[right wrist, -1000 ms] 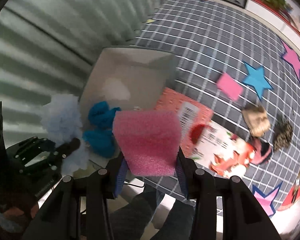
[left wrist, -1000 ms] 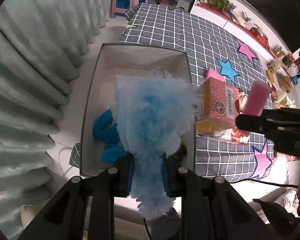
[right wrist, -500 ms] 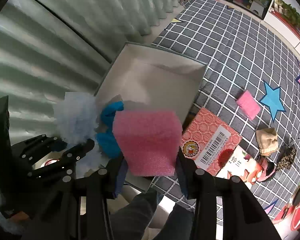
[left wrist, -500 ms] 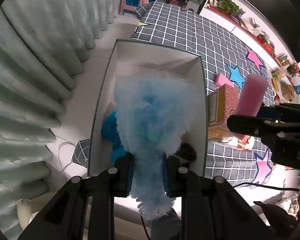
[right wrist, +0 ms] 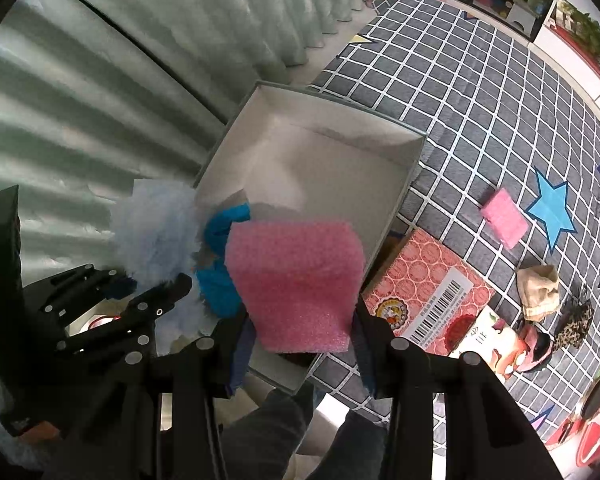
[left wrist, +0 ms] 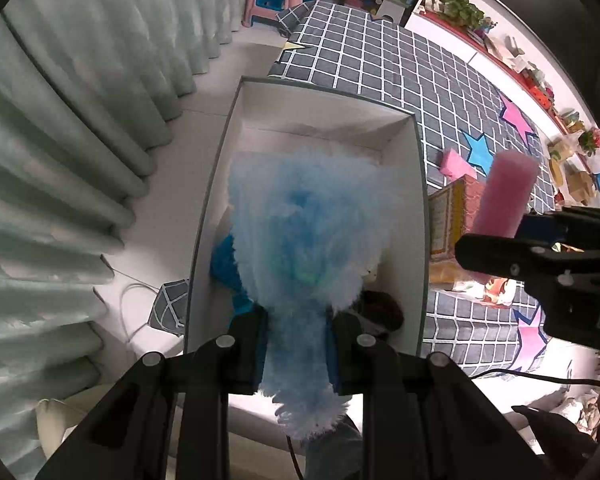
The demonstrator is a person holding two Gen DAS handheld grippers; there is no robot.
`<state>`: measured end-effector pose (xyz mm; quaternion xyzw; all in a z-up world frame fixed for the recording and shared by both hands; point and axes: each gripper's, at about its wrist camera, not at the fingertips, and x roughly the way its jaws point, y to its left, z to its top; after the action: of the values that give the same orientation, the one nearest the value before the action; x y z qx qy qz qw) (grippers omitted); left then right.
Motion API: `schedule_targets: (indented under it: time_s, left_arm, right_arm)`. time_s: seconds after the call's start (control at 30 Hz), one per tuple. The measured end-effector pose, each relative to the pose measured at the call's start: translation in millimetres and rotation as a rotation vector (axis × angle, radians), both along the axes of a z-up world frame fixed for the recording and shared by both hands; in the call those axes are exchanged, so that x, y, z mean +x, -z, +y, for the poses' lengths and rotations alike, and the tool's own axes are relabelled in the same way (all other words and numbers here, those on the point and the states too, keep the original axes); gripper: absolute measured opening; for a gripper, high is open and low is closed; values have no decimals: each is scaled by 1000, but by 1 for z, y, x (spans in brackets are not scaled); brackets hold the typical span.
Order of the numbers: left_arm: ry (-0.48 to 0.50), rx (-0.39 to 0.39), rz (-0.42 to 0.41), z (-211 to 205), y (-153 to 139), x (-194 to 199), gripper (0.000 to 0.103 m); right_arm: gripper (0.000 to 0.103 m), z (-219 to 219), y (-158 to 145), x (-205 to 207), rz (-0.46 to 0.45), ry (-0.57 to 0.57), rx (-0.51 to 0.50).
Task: Organize soft objects
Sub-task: 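Lower both grippers into the box and open them to release both items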
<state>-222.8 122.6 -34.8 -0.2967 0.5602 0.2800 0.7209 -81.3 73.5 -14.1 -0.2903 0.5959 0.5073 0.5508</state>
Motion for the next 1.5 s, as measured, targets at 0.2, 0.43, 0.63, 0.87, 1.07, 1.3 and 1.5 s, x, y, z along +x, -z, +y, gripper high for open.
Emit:
schedule_targets:
  time_s: [0.2, 0.43, 0.63, 0.87, 1.07, 1.3, 1.5]
  left_arm:
    - [8, 0, 5, 1, 2, 3, 26]
    - [16, -2, 10, 2, 4, 7, 26]
    - [19, -12, 10, 6, 8, 12, 26]
    - [30, -15, 17, 11, 13, 19, 26]
    - [27, -25, 16, 17, 17, 24, 26]
    - [37, -40, 10, 18, 21, 28, 27]
    - [49, -29, -14, 17, 18, 32, 61]
  right_arm:
    - [46, 4, 3, -1, 1, -7, -4]
    - [46, 8, 6, -1, -1, -9, -8]
    - [46, 14, 9, 1, -5, -6, -8]
    - [46, 28, 15, 4, -7, -9, -15]
    - [46, 38, 22, 6, 6, -4, -21]
    - [46, 48, 34, 9, 41, 7, -35]
    - [46, 54, 37, 13, 64, 2, -35]
